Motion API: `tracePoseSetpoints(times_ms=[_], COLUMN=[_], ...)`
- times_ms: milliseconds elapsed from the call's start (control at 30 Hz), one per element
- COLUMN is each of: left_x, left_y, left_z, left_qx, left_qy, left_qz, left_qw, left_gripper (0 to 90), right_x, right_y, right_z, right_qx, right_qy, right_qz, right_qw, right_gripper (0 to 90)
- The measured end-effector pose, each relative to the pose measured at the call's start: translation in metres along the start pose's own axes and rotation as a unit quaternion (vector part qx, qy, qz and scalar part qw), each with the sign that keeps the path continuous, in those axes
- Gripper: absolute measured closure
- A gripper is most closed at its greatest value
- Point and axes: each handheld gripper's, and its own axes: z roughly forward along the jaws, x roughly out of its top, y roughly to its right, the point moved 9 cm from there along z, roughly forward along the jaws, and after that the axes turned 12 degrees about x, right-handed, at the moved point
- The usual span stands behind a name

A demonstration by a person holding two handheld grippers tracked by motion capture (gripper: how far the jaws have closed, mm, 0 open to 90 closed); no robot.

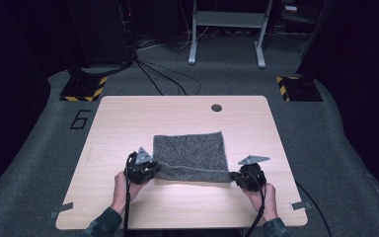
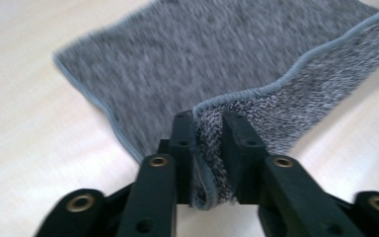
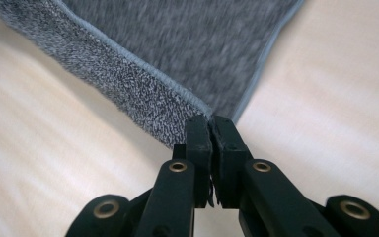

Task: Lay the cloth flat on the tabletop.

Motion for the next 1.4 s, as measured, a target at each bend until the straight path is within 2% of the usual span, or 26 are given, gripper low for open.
tracePoseSetpoints(times_ms=[33, 67, 100, 167, 200, 267, 300, 367, 467, 500, 600, 667, 700, 800, 833, 867, 967, 1033, 1067, 1133, 1167, 1200, 1300, 1400], left_x=[-0.004, -0.005, -0.012, -0.014, -0.021, -0.024, -0.026, -0.027, -0.024, -0.021, -0.017, -0.016, -0.018, -0.020, -0.023, -0.024, -0.028, -0.030, -0.031, -0.032, -0.033, -0.033, -0.036, -0.037], left_y=[0.002, 0.003, 0.003, 0.002, 0.000, -0.002, -0.003, -0.010, -0.015, -0.017, -0.017, -0.016, -0.014, -0.013, -0.013, -0.013, -0.012, -0.013, -0.013, -0.012, -0.012, -0.012, -0.014, -0.014], left_z=[-0.003, -0.005, -0.014, -0.019, -0.028, -0.033, -0.037, -0.047, -0.047, -0.044, -0.039, -0.030, -0.021, -0.012, -0.008, -0.005, 0.002, 0.004, 0.006, 0.009, 0.012, 0.012, 0.016, 0.018], left_qx=[-0.005, -0.004, -0.012, -0.010, -0.011, -0.012, -0.010, -0.002, 0.009, 0.018, 0.019, 0.027, 0.029, 0.036, 0.041, 0.044, 0.059, 0.072, 0.080, 0.088, 0.089, 0.089, 0.089, 0.088], left_qy=[-0.002, 0.003, -0.002, 0.003, 0.000, -0.001, -0.002, -0.002, -0.002, 0.000, -0.003, -0.013, -0.030, -0.038, -0.048, -0.050, -0.060, -0.068, -0.067, -0.069, -0.072, -0.072, -0.082, -0.082], left_qz=[-0.007, -0.015, -0.024, -0.030, -0.040, -0.039, -0.044, -0.052, -0.051, -0.050, -0.052, -0.044, -0.033, -0.034, -0.029, -0.029, -0.025, -0.011, -0.005, 0.002, 0.006, 0.006, 0.008, 0.006], left_qw=[1.0000, 0.9999, 0.9996, 0.9995, 0.9991, 0.9991, 0.9990, 0.9987, 0.9986, 0.9986, 0.9985, 0.9986, 0.9986, 0.9980, 0.9975, 0.9974, 0.9961, 0.9950, 0.9945, 0.9937, 0.9934, 0.9934, 0.9926, 0.9927], left_gripper=[67.4, 67.4, 63.2, 62.6, 56.7, 52.1, 48.4, 43.0, 37.1, 33.4, 29.3, 27.4, 25.5, 21.8, 21.8, 20.1, 19.3, 18.7, 18.2, 18.1, 17.8, 17.7, 17.7, 17.5], right_x=[-0.008, -0.008, -0.012, -0.014, -0.017, -0.017, -0.016, -0.013, -0.008, -0.001, 0.005, 0.011, 0.014, 0.016, 0.017, 0.017, 0.015, 0.014, 0.009, 0.008, 0.005, 0.005, -0.005, -0.006], right_y=[-0.006, -0.006, -0.009, -0.009, -0.011, -0.012, -0.013, -0.014, -0.012, -0.008, -0.007, -0.003, 0.000, 0.004, 0.006, 0.011, 0.017, 0.022, 0.028, 0.030, 0.035, 0.035, 0.039, 0.039], right_z=[-0.002, -0.002, -0.007, -0.010, -0.017, -0.021, -0.027, -0.032, -0.033, -0.029, -0.023, -0.015, -0.008, -0.001, 0.003, 0.009, 0.014, 0.020, 0.026, 0.028, 0.031, 0.031, 0.036, 0.035], right_qx=[0.007, 0.007, 0.017, 0.015, 0.023, 0.022, 0.024, 0.020, 0.017, 0.013, 0.008, 0.001, -0.009, -0.013, -0.017, -0.028, -0.037, -0.045, -0.055, -0.055, -0.070, -0.070, -0.089, -0.092], right_qy=[-0.004, -0.004, -0.005, -0.008, -0.006, -0.006, 0.000, 0.003, 0.010, 0.017, 0.019, 0.024, 0.024, 0.025, 0.027, 0.024, 0.022, 0.022, 0.013, 0.011, 0.006, 0.006, -0.016, -0.016], right_qz=[-0.001, -0.001, 0.005, 0.008, 0.012, 0.008, 0.003, 0.009, 0.008, 0.007, 0.011, 0.015, 0.018, 0.024, 0.025, 0.029, 0.026, 0.038, 0.044, 0.049, 0.050, 0.050, 0.043, 0.041], right_qw=[1.0000, 1.0000, 0.9998, 0.9998, 0.9996, 0.9997, 0.9997, 0.9998, 0.9998, 0.9997, 0.9997, 0.9996, 0.9995, 0.9993, 0.9992, 0.9989, 0.9987, 0.9980, 0.9975, 0.9972, 0.9963, 0.9963, 0.9950, 0.9948], right_gripper=[84.1, 84.1, 81.0, 81.0, 77.7, 76.4, 72.6, 69.0, 63.9, 56.3, 51.0, 41.2, 34.6, 29.5, 27.5, 23.2, 19.4, 16.3, 15.6, 15.6, 15.0, 15.0, 14.3, 14.4])
